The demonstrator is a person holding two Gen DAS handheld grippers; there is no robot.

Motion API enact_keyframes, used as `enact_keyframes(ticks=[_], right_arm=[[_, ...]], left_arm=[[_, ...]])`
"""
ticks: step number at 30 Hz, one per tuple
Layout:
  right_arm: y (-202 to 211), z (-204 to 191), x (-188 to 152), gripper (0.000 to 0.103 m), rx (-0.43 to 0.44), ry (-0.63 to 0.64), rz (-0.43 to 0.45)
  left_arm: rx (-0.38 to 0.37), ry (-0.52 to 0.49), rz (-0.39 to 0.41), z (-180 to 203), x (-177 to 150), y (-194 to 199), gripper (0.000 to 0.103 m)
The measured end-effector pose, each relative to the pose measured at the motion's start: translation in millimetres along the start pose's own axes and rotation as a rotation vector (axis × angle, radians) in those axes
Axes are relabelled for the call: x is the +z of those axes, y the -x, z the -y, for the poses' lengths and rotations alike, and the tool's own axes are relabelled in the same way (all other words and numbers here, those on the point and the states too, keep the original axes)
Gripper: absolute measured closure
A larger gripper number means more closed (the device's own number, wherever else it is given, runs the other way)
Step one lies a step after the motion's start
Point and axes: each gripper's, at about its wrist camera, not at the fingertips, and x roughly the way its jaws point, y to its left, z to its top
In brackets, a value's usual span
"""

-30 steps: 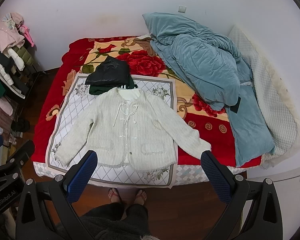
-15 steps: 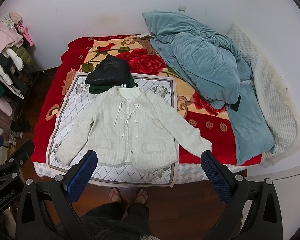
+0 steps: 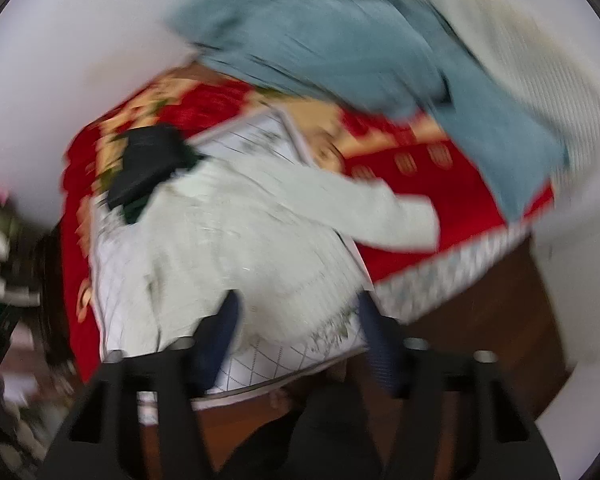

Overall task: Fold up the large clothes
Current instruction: 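Grasp the cardigan sleeve cuff with the right gripper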

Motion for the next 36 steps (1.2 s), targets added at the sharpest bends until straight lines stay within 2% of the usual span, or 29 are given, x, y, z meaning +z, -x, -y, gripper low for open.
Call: enact_keyframes(ticks=[5,7,8,11,13,15,16,17,19,20,21,22,23,27,28,30,32,33,34,36], right_arm=[[-125.1,111.0,11.7,0.051,0.049,-0.321,-0.108],[-180.5,152.2,13.6,0.050,0.099,-0.444,-0.134],[-219.6,178.9,13.7,0.045,0.131,-0.530,-0.163],[-308.7,228.7,9.3,0.042,0.224,-0.725,-0.211],[-350.6,246.9,9.2,0.041,0.251,-0.820,-0.204],[-392.0,277.7,11.8,0.039,0.240,-0.930,-0.161],[-405.8,288.9,13.4,0.035,0.232,-0.965,-0.138],[-425.1,304.2,17.0,0.035,0.189,-1.007,-0.109],[-450.2,318.3,25.5,0.035,0.166,-1.033,-0.076],[-457.9,321.0,30.2,0.048,0.170,-1.027,-0.061],[-460.3,319.9,36.5,0.065,0.130,-1.003,-0.031],[-457.6,317.0,44.1,0.090,0.067,-0.965,-0.004],[-452.2,314.2,49.6,0.091,0.051,-0.945,0.028],[-403.3,302.2,63.0,0.092,-0.081,-0.888,0.211],[-407.5,301.9,66.7,0.090,-0.060,-0.864,0.211],[-429.1,303.4,70.7,0.080,0.022,-0.857,0.148],[-461.5,307.7,71.8,0.044,0.163,-0.893,0.072],[-475.6,308.8,68.7,0.043,0.213,-0.927,0.058],[-487.9,311.9,69.0,0.043,0.225,-0.961,0.058],[-496.7,315.5,70.9,0.046,0.241,-1.009,0.109]], left_arm=[[0.047,-0.025,-0.089,45.4,-15.3,-70.5,0.000],[0.072,-0.036,-0.143,66.7,-21.3,-103.1,0.000],[0.076,-0.037,-0.167,75.5,-23.7,-116.9,0.000],[0.091,-0.054,-0.247,104.7,-39.8,-164.7,0.000],[0.102,-0.080,-0.298,123.0,-52.5,-195.1,0.000],[0.120,-0.097,-0.331,140.1,-64.1,-223.7,0.000],[0.122,-0.102,-0.352,147.7,-69.6,-238.4,0.000],[0.122,-0.103,-0.367,155.3,-74.1,-251.0,0.000],[0.123,-0.107,-0.384,170.3,-79.4,-273.3,0.000],[0.120,-0.110,-0.387,177.1,-81.4,-281.1,0.000],[0.116,-0.113,-0.388,183.6,-80.9,-287.5,0.000],[0.106,-0.118,-0.381,192.6,-81.4,-294.2,0.000],[0.096,-0.121,-0.373,199.6,-81.2,-298.2,0.000],[0.054,-0.134,-0.355,224.8,-83.9,-304.3,0.000],[0.045,-0.131,-0.354,228.9,-83.1,-308.8,0.000],[0.030,-0.129,-0.365,234.5,-87.9,-312.9,0.000],[0.026,-0.124,-0.378,240.4,-89.2,-321.2,0.000],[0.023,-0.118,-0.383,239.0,-91.3,-322.9,0.000],[0.024,-0.115,-0.381,240.1,-92.1,-324.8,0.000],[0.034,-0.118,-0.372,238.7,-94.5,-325.1,0.000]])
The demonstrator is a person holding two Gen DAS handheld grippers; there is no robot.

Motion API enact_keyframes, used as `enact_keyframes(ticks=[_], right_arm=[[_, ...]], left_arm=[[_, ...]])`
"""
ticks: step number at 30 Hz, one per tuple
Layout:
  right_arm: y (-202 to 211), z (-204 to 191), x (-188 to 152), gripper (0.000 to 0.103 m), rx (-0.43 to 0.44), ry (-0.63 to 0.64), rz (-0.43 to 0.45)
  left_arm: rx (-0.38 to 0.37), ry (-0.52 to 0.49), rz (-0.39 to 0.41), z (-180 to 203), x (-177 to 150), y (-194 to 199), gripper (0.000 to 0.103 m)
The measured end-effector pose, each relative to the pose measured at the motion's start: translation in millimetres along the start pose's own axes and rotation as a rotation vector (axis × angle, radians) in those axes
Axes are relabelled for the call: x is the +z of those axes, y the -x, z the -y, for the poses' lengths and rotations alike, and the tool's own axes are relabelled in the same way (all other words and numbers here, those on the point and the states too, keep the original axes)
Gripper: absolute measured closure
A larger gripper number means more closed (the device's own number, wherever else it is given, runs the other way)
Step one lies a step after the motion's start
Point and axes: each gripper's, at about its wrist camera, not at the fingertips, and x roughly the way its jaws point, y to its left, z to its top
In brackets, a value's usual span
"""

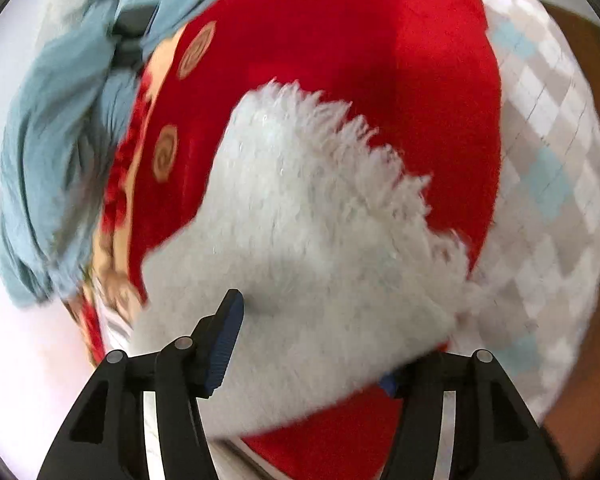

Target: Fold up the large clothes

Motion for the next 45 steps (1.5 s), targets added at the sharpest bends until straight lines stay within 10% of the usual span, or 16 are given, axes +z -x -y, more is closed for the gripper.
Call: enact_keyframes(ticks=[2,14,23,32,34,37,40,45], right_arm=[[-1.0,-10.5,-0.7,0.091,-0.025,0.002,0.039],[72.8,-236.4,-101.2,0.093,0.104,0.501,0.072],[-17.4,-373.1,-364.4,0.094,0.075,1.102,-0.230],[-148.9,-308.0,-639.2,0.089,-0.198,1.773,-0.380],[-154.1,-293.7,-650.8,0.075,-0.219,1.819,-0.421],[-134.1,-301.8,-630.3,0.035,0.015,1.663,-0.653],[-101.8,-306.0,-599.2,0.033,0.129,1.548,-0.717],[-97.0,-296.5,-537.9,0.033,0.037,1.398,-0.749]], left_arm=[[0.016,0.009,0.012,-6.6,0.2,-2.0,0.000],[0.082,0.241,-0.010,-110.8,-3.4,-10.8,0.000],[0.149,0.463,-0.038,-218.8,-43.3,-18.4,0.000],[0.216,0.657,-0.139,-304.9,-116.8,-49.6,0.000],[0.179,0.725,-0.153,-327.9,-136.9,-54.0,0.000],[0.067,0.873,-0.174,-359.8,-171.0,-62.3,0.000],[-0.071,1.036,-0.191,-385.7,-202.3,-77.6,0.000],[-0.338,1.344,-0.170,-416.2,-236.2,-118.5,0.001]])
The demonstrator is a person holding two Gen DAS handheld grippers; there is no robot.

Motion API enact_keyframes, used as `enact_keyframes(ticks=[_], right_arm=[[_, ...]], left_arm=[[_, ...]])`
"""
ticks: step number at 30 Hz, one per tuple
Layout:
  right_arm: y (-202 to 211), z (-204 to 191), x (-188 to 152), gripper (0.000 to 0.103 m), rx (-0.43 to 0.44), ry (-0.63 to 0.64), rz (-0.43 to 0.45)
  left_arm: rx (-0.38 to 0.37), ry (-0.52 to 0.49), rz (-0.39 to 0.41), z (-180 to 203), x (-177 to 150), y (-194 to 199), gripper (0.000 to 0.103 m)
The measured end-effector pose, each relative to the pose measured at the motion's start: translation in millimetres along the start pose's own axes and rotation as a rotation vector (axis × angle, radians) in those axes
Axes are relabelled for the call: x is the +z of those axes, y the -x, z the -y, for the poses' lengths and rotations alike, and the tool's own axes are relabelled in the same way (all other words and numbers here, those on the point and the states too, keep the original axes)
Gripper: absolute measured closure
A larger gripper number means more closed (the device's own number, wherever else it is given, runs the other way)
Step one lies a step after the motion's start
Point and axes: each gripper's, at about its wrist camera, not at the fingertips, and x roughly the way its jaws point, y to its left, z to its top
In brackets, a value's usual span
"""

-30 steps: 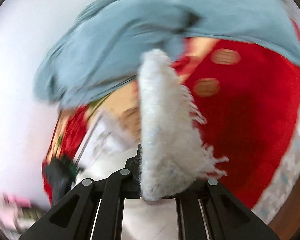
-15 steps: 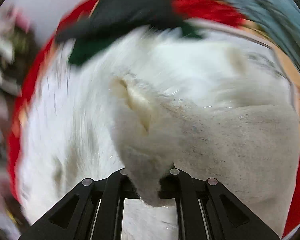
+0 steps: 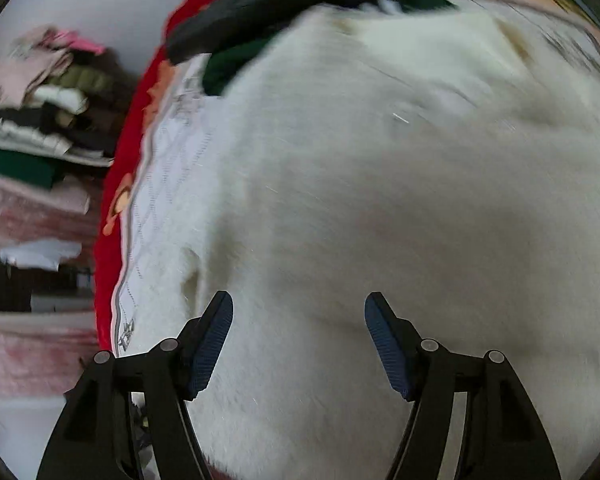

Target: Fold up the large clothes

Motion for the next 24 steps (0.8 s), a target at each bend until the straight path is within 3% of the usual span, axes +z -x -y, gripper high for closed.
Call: enact_keyframes(ticks=[1,3,5,7,9,14,17,21,23,24], right_arm=[[-0.4,8.8,-3.7,0.033,-0.007,-0.021,-0.012],[-4.5,23.7,-12.0,0.033,-0.036,-0.060,-0.037],[-9.5,35.1,-19.1,0.033,-0.055,-0.092,-0.057],[-19.2,39.0,-15.4,0.033,-0.071,-0.109,-0.062],[-26.1,34.9,-18.8,0.033,-0.110,-0.111,-0.065],[-40.6,8.4,-12.6,0.033,-0.137,-0.090,-0.042],[-43.7,-7.4,-0.2,0.033,-0.130,-0.079,-0.028],[-68.6,-28.5,21.2,0.041,-0.143,-0.083,-0.042],[-85.3,-43.0,31.0,0.040,-0.155,-0.076,-0.081],[-90.6,-51.4,34.3,0.040,-0.174,-0.054,-0.079]], left_arm=[[-0.084,0.081,-0.013,-7.9,8.3,-7.8,0.002],[-0.163,0.177,0.008,-15.0,25.4,-15.6,0.008],[-0.147,0.213,0.057,-14.8,40.9,-18.3,0.020],[-0.059,0.211,0.154,-12.2,60.5,-15.0,0.044],[0.017,0.155,0.251,-3.5,76.5,-7.5,0.094],[-0.011,0.062,0.369,19.0,132.6,16.0,0.096],[-0.077,0.010,0.402,30.7,166.5,23.0,0.096],[-0.181,-0.030,0.295,38.7,191.2,-4.5,0.084],[-0.215,-0.033,0.235,38.6,193.9,-21.1,0.074],[-0.219,-0.034,0.223,39.9,192.6,-25.8,0.061]])
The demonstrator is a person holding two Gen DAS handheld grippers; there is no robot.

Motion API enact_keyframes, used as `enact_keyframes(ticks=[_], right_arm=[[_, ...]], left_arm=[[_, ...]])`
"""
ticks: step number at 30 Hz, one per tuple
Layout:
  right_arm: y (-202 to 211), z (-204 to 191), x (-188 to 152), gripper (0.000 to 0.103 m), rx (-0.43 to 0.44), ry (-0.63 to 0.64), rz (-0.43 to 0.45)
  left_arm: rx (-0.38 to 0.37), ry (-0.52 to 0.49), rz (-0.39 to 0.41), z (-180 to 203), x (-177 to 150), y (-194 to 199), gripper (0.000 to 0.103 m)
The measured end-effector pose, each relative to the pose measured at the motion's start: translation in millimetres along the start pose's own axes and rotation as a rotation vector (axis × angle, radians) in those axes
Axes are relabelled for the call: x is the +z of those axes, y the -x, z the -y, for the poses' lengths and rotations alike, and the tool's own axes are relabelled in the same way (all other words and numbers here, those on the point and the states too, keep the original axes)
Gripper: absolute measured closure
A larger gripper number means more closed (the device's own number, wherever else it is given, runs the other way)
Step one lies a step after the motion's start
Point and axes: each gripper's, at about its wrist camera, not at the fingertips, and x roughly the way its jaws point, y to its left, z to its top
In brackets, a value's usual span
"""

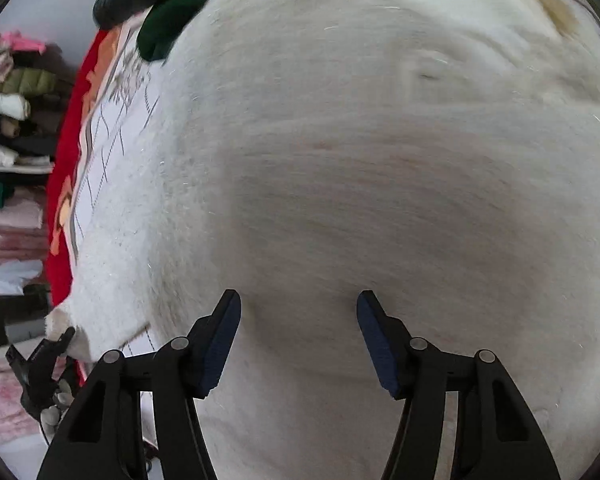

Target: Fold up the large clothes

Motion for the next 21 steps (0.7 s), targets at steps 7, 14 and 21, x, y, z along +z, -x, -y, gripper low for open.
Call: enact_keyframes(ticks=[7,14,21], right_arm=[[-13.1,-36.9,-1.7,0.089,-0.246,0.093,0.060],[-9.1,-53.4,0.9,0.093,-0.200,0.079,0.062],[16.4,-10.4,5.7,0.043,0.002,0.000,0.020]], left_arm=[[0.026,-0.019,0.013,4.3,-10.1,-7.2,0.047],[0.056,-0.018,0.016,10.1,-7.3,-13.3,0.046],[0.160,-0.089,0.123,40.7,-4.6,5.2,0.096]])
